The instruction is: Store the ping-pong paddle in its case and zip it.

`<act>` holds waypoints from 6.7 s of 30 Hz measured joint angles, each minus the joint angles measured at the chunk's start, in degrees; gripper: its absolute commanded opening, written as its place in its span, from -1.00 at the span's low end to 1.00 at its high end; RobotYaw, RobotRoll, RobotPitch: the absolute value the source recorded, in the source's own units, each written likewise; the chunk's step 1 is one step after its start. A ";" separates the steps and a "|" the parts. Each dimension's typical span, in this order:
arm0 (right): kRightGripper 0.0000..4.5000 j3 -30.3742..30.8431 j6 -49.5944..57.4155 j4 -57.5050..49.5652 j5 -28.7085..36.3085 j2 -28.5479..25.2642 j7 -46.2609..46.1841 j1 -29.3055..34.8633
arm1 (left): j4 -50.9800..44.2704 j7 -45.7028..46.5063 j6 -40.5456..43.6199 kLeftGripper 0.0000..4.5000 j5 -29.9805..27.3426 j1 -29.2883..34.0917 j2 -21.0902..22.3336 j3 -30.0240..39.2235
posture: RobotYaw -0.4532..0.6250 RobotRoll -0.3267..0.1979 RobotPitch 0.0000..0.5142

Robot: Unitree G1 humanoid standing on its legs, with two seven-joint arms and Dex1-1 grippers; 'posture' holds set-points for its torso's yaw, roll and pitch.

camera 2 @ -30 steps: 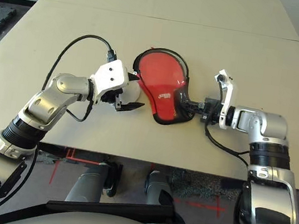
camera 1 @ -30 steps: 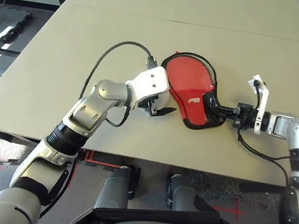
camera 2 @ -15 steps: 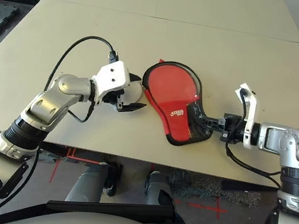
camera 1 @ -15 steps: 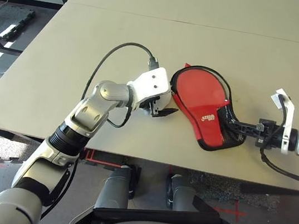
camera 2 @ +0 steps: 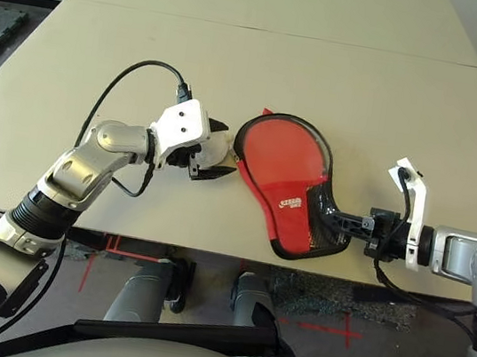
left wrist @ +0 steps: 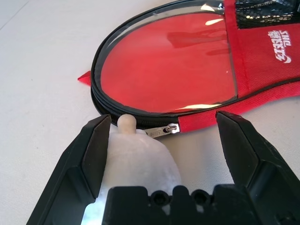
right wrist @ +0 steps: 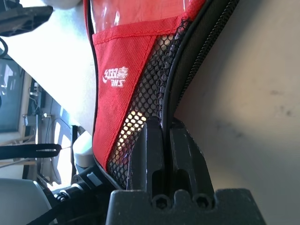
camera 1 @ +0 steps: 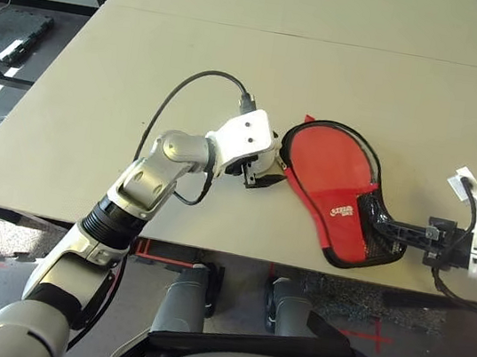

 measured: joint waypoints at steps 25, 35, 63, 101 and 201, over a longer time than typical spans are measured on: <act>0.98 13.22 -46.89 23.01 -18.45 -9.74 18.14 -20.32 | -0.07 -0.11 0.06 1.00 0.00 0.24 0.10 -0.02 | -0.29 0.25 -0.25; 0.98 24.51 -63.12 40.68 -31.28 -1.18 25.42 -35.53 | -1.79 -0.24 1.40 1.00 -0.03 0.05 1.55 0.54 | -0.22 0.25 -0.24; 0.98 27.24 -76.07 54.38 -40.70 7.64 26.11 -38.18 | -8.72 -6.51 21.32 1.00 -0.16 -6.03 15.75 0.04 | -0.18 0.25 -0.24; 1.00 25.82 -75.16 51.17 -41.23 8.71 23.34 -35.88 | 16.65 1.76 16.06 -0.98 4.17 -17.71 6.32 -1.52 | -0.24 0.25 -0.26; 1.00 22.26 -72.03 43.23 -39.52 12.19 16.28 -30.30 | 33.05 -13.56 -12.98 0.99 10.97 -18.55 -8.44 5.04 | -0.37 0.25 -0.25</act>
